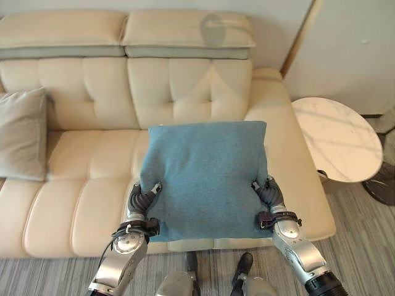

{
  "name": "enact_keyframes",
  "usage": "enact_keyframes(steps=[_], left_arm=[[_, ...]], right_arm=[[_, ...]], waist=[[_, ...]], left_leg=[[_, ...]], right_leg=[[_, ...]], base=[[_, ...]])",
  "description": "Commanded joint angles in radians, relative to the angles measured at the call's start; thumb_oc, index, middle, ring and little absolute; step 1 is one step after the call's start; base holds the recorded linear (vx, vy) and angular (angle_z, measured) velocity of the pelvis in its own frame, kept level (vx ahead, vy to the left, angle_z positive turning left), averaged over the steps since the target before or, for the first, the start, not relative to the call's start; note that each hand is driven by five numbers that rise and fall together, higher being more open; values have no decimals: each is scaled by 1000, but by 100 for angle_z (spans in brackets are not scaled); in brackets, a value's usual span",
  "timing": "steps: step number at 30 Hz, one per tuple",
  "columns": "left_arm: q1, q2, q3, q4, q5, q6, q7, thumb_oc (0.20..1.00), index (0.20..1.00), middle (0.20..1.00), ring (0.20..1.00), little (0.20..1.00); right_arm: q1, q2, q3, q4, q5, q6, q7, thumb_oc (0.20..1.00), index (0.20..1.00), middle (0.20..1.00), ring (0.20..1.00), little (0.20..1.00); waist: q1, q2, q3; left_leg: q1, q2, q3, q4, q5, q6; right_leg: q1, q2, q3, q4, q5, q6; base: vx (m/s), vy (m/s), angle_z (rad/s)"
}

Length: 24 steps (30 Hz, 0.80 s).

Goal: Pick up all the scattered cushions and arrange them neatly on the sofa.

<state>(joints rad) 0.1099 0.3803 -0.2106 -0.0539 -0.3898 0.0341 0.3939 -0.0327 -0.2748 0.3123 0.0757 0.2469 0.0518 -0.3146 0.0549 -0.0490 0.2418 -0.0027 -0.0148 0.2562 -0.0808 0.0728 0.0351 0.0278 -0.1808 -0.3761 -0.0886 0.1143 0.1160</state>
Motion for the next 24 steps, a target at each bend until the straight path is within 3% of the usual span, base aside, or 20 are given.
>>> enact_keyframes(steps=[1, 8, 10, 13, 14, 15, 17, 18, 21, 23, 24], left_arm=[[-132, -55, -46, -48, 22, -107, 26, 200, 200, 200, 200, 200], [-370, -78, -87, 70, 72, -120, 139, 200, 200, 200, 200, 200], [-647, -7, -102, 189, 113, -119, 196, 200, 200, 200, 200, 200], [-896, 48, -151, 314, 121, -123, 243, 200, 200, 200, 200, 200], [-902, 48, -152, 318, 120, -125, 243, 200, 200, 200, 200, 200], [-1085, 103, -204, 410, 149, -125, 277, 200, 200, 200, 200, 200], [-1155, 118, -223, 442, 154, -132, 287, 200, 200, 200, 200, 200], [-1320, 182, -285, 490, 214, -122, 330, 200, 200, 200, 200, 200], [-1441, 210, -316, 541, 254, -116, 374, 200, 200, 200, 200, 200], [-1642, 241, -416, 680, 350, -70, 447, 200, 200, 200, 200, 200], [-1652, 240, -420, 687, 349, -72, 448, 200, 200, 200, 200, 200]], right_arm=[[-170, 37, 48, -62, 11, -108, -11, 200, 200, 200, 200, 200], [-351, 52, 68, -31, 50, -138, -125, 200, 200, 200, 200, 200], [-564, 34, 68, 53, 92, -151, -183, 200, 200, 200, 200, 200], [-748, 1, 72, 149, 105, -157, -220, 200, 200, 200, 200, 200], [-753, 1, 71, 151, 106, -158, -220, 200, 200, 200, 200, 200], [-898, -38, 76, 230, 109, -165, -258, 200, 200, 200, 200, 200], [-955, -47, 79, 254, 113, -172, -268, 200, 200, 200, 200, 200], [-1097, -88, 89, 291, 93, -186, -312, 200, 200, 200, 200, 200], [-1223, -122, 112, 342, 49, -195, -357, 200, 200, 200, 200, 200], [-1413, -164, 194, 462, -23, -209, -440, 200, 200, 200, 200, 200], [-1422, -164, 194, 469, -21, -213, -440, 200, 200, 200, 200, 200]], waist=[[9, 11, -3], [-12, 12, 32], [-21, 14, 60], [-30, 24, 76], [-31, 24, 76], [-36, 31, 86], [-38, 33, 89], [-43, 38, 109], [-45, 41, 118], [-45, 41, 130], [-45, 41, 129]], left_leg=[[-50, 27, -119, 9, -81, -28], [-217, 24, -161, 85, -67, -28], [-315, 25, -175, 156, -70, -31], [-373, 22, -191, 178, -67, -39], [-378, 21, -192, 178, -64, -38], [-422, 20, -208, 192, -59, -46], [-446, 17, -214, 196, -54, -47], [-505, 14, -230, 215, -51, -52], [-583, 11, -241, 247, -49, -53], [-687, 11, -244, 299, -58, -55], [-699, 10, -245, 303, -56, -53]], right_leg=[[-94, 21, 73, 49, -92, -3], [-225, 27, 135, 80, -95, -27], [-315, 20, 131, 152, -110, -38], [-360, 15, 129, 179, -119, -39], [-364, 15, 128, 179, -117, -39], [-399, 13, 127, 194, -121, -36], [-420, 12, 127, 198, -118, -35], [-474, 12, 133, 219, -118, -31], [-553, 10, 141, 251, -121, -34], [-652, 6, 157, 295, -127, -34], [-663, 5, 157, 297, -125, -35]], base=[[-161, -3, 1], [-49, -34, 25], [-12, -17, 1], [-1, -2, 2], [10, -25, 13], [12, -10, 18], [5, -4, 20], [-21, -2, 24], [-14, 22, 23], [-11, 48, 27], [-31, 30, 22]])
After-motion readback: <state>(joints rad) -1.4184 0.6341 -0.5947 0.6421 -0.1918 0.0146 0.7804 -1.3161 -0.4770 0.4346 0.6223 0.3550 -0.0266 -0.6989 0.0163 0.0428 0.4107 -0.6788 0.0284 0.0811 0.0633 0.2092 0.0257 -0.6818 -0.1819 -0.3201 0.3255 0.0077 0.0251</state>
